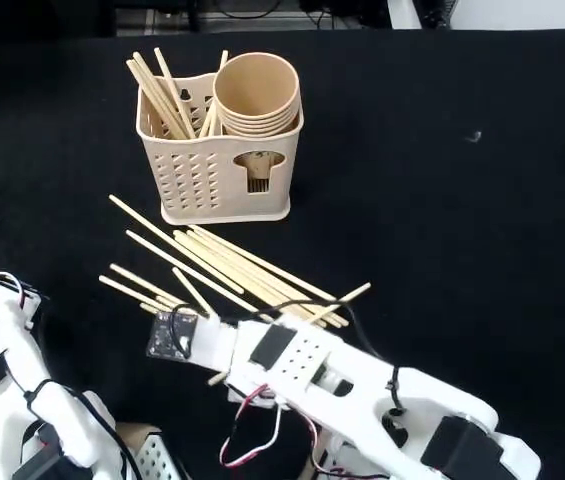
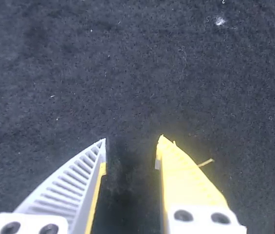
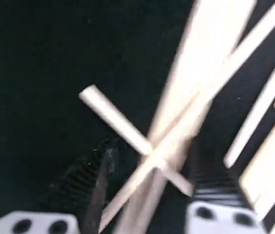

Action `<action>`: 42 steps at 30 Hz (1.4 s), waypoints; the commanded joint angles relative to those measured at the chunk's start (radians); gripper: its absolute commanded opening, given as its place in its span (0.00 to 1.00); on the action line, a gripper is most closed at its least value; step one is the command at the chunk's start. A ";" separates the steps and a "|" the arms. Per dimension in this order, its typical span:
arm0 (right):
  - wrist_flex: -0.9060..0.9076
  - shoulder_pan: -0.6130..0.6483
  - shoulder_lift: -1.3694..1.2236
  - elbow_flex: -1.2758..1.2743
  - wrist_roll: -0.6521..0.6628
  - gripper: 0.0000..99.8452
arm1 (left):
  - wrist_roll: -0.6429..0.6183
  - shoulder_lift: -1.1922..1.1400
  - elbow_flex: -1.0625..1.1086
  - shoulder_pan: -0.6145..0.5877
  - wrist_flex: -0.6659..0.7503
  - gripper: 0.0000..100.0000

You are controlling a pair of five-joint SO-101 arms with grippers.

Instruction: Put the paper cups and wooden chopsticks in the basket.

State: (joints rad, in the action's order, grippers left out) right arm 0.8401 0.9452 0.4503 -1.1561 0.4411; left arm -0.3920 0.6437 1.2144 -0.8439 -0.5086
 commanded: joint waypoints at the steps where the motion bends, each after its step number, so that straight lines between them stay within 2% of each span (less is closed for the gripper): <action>1: -0.017 0.006 -0.004 0.064 -0.069 0.01 | 0.009 0.025 -0.015 0.012 0.009 0.17; 11: -0.015 0.006 0.142 0.019 -0.094 0.01 | 0.009 0.025 -0.015 0.012 0.009 0.17; 13: -0.015 0.002 0.196 0.007 -0.130 0.01 | 0.009 0.025 -0.015 0.012 0.009 0.17; 17: -0.014 -0.091 0.329 -0.002 -0.204 0.01 | 0.009 0.025 -0.015 0.012 0.011 0.17; 21: -0.018 -0.193 0.429 -0.041 -0.201 0.01 | 0.009 0.025 -0.015 0.012 0.011 0.17; 28: -0.018 -0.209 0.440 -0.062 -0.160 0.01 | 0.009 0.025 -0.015 0.012 0.011 0.17; 32: -0.020 -0.206 0.355 -0.056 -0.091 0.01 | 0.009 0.025 -0.015 0.012 0.011 0.17; 37: -0.031 -0.210 0.128 0.051 -0.092 0.02 | 0.009 0.025 -0.015 0.012 0.011 0.17; 42: -0.025 -0.204 -0.068 0.148 -0.152 0.16 | 0.009 0.025 -0.015 0.012 0.011 0.17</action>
State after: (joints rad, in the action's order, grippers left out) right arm 0.8278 0.7488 0.4549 -1.0932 0.3245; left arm -0.3920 0.6437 1.2144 -0.8439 -0.5086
